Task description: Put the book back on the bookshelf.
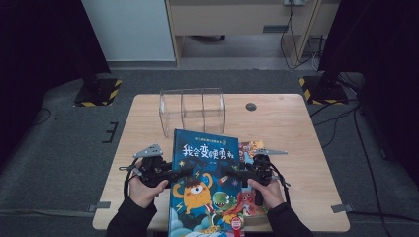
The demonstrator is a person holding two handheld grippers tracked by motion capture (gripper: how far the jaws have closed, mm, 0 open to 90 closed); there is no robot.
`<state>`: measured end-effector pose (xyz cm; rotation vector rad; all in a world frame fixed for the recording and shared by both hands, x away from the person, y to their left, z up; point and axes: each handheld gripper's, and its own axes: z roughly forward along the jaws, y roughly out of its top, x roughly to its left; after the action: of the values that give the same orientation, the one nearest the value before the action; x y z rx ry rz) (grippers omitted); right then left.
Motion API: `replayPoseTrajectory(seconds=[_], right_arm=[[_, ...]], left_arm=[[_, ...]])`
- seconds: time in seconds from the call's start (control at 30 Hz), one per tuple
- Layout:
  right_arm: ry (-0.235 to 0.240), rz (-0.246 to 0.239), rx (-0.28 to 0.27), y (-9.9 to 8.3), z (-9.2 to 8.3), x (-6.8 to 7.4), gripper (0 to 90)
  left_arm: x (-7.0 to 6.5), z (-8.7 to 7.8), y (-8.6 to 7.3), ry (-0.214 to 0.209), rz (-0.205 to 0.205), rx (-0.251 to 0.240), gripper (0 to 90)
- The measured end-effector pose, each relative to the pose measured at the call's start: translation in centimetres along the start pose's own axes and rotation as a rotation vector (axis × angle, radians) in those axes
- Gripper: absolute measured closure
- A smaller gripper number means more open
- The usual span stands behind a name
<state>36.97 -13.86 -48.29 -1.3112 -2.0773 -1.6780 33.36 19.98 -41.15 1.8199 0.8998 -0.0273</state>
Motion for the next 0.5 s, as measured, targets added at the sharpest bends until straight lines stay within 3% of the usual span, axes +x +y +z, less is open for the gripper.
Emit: replayPoseTrajectory(seconds=[0.13,0.27,0.5], right_arm=[[-0.006,-0.002,-0.013,0.3,-0.3,0.0,24.9],[-0.007,0.01,-0.039,0.8,-0.8,0.1,26.9],[-0.018,-0.02,-0.075,2.1,-1.8,0.4,28.4]], left_arm=[[-0.2,0.0,0.4,0.009,-0.016,0.0,61.9],[-0.7,0.0,1.1,0.017,0.001,-0.01,63.1],[-1.8,0.2,2.5,0.036,0.027,-0.044,64.6]])
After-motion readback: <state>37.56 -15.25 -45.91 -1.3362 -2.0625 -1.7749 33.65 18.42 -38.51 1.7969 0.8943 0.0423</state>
